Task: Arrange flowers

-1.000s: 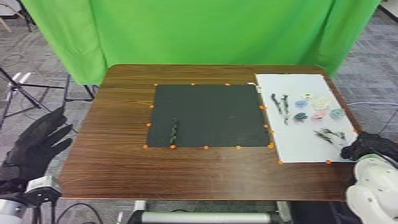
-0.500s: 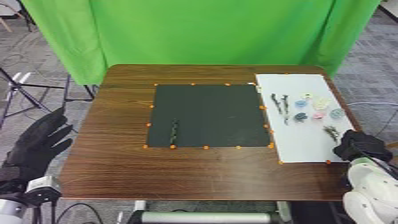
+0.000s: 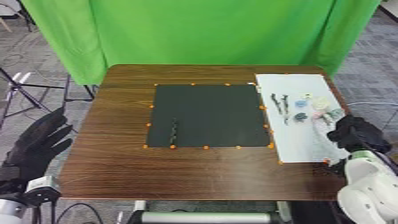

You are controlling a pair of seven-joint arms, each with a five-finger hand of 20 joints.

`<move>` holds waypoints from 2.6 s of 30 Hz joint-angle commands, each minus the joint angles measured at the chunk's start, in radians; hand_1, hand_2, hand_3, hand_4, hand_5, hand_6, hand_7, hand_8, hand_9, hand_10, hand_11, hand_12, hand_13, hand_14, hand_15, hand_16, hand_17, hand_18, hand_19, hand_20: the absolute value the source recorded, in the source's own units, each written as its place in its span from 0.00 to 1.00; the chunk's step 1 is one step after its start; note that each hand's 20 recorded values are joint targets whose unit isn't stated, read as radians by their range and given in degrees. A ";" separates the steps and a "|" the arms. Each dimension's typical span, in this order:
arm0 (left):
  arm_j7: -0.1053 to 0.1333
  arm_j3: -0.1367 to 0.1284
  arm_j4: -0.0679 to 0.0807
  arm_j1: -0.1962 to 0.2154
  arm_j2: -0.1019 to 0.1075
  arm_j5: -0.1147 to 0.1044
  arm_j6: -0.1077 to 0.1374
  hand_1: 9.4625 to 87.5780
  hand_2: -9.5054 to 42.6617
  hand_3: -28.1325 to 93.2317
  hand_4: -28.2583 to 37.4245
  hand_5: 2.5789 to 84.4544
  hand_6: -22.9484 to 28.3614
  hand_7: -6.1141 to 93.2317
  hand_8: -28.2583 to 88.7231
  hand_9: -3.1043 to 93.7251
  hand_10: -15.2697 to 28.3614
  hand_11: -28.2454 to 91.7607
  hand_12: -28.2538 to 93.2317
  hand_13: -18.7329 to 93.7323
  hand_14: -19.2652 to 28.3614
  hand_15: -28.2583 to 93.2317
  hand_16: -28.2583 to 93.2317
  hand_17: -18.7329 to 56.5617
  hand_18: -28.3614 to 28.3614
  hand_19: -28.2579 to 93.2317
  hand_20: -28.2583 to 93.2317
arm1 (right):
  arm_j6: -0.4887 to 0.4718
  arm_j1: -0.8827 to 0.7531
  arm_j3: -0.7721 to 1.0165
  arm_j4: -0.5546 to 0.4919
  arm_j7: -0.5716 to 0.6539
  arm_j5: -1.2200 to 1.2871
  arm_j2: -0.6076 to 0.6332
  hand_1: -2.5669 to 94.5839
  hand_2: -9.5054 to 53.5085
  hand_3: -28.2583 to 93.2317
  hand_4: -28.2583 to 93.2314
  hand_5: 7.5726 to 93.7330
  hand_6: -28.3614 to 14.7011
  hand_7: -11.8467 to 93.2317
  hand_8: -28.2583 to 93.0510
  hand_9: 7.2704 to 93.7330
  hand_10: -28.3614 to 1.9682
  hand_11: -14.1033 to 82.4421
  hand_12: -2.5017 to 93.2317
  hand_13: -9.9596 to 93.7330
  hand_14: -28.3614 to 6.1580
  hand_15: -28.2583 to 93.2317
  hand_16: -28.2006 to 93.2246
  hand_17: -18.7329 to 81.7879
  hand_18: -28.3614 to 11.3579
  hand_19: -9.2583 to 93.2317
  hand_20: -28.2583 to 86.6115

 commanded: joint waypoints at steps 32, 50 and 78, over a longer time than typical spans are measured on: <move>-0.026 0.030 0.011 -0.016 0.029 -0.002 -0.003 0.18 0.12 0.81 0.01 0.20 0.45 0.28 0.14 0.22 0.55 0.31 0.40 0.28 0.65 0.36 0.29 0.08 0.82 0.51 0.31 | -0.221 0.375 -0.632 0.237 -0.105 -0.274 -0.529 0.43 0.03 0.94 0.10 0.74 0.65 0.66 0.43 0.82 0.54 0.84 0.59 0.80 0.49 0.97 0.54 0.50 0.12 0.96 0.69; -0.031 0.031 0.013 -0.018 0.030 -0.002 -0.006 0.18 0.12 0.81 0.01 0.20 0.45 0.28 0.14 0.22 0.55 0.31 0.40 0.28 0.65 0.36 0.29 0.08 0.82 0.51 0.31 | -0.245 0.378 -0.613 0.273 -0.066 -0.305 -0.559 0.41 0.02 0.91 0.10 0.74 0.69 0.67 0.42 0.82 0.57 0.83 0.60 0.81 0.52 0.96 0.55 0.52 0.12 0.97 0.68; -0.031 0.013 0.005 -0.003 0.021 -0.001 -0.006 0.18 0.13 0.81 0.02 0.20 0.45 0.28 0.15 0.22 0.55 0.30 0.40 0.28 0.65 0.36 0.29 0.08 0.82 0.51 0.31 | -0.333 0.401 -0.596 0.177 -0.030 -0.289 -0.483 0.23 0.00 0.88 0.05 0.72 0.63 0.69 0.13 0.77 0.54 0.83 0.60 0.79 0.51 0.94 0.56 0.51 0.11 0.96 0.67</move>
